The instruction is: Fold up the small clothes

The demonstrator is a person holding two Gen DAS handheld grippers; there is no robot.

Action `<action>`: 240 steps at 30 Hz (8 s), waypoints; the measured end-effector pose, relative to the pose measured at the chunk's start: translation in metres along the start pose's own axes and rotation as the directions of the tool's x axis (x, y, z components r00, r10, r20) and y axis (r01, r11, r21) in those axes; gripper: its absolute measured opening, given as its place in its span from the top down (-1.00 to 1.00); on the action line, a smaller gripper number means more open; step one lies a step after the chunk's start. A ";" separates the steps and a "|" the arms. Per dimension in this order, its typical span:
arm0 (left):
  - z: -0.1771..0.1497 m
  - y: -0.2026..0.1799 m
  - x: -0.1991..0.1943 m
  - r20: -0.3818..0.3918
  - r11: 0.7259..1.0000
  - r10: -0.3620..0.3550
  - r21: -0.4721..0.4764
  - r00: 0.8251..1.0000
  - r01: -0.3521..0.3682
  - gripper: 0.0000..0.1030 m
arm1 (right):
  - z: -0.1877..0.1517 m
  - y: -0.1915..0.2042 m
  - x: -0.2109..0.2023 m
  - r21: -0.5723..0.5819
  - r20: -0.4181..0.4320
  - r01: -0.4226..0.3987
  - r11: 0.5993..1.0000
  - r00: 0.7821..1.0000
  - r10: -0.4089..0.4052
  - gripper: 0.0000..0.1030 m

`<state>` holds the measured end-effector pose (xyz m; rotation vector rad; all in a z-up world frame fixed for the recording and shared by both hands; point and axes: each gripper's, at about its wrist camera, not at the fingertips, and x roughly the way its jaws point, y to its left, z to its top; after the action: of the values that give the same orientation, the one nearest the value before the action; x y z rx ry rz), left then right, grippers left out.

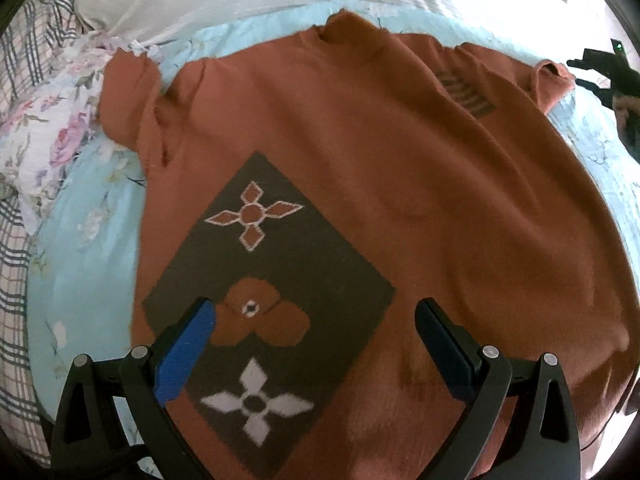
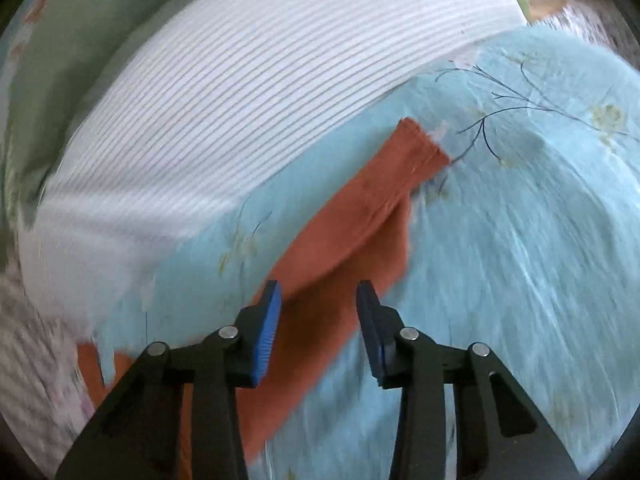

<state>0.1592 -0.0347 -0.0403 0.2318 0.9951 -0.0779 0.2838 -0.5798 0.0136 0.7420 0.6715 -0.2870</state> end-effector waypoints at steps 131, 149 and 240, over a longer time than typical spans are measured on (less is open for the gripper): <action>0.127 0.072 0.115 0.208 0.933 -0.218 -0.242 0.953 0.267 0.90 | -0.140 0.119 0.037 -0.405 -0.260 -0.154 0.901 0.964 0.048 0.77; 0.098 0.112 0.124 0.128 0.931 -0.162 -0.309 0.978 0.195 0.55 | -0.199 0.131 -0.007 -0.437 -0.320 -0.163 0.885 0.947 0.017 0.57; 0.067 0.142 0.109 0.083 0.894 0.017 -0.448 0.996 0.022 0.04 | -0.191 0.195 -0.046 -0.184 -0.062 -0.432 0.883 0.902 0.428 0.88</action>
<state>0.2981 0.0925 -0.0742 -0.1971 0.9016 0.1404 0.2517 -0.3070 0.0430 0.6860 0.5258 0.1935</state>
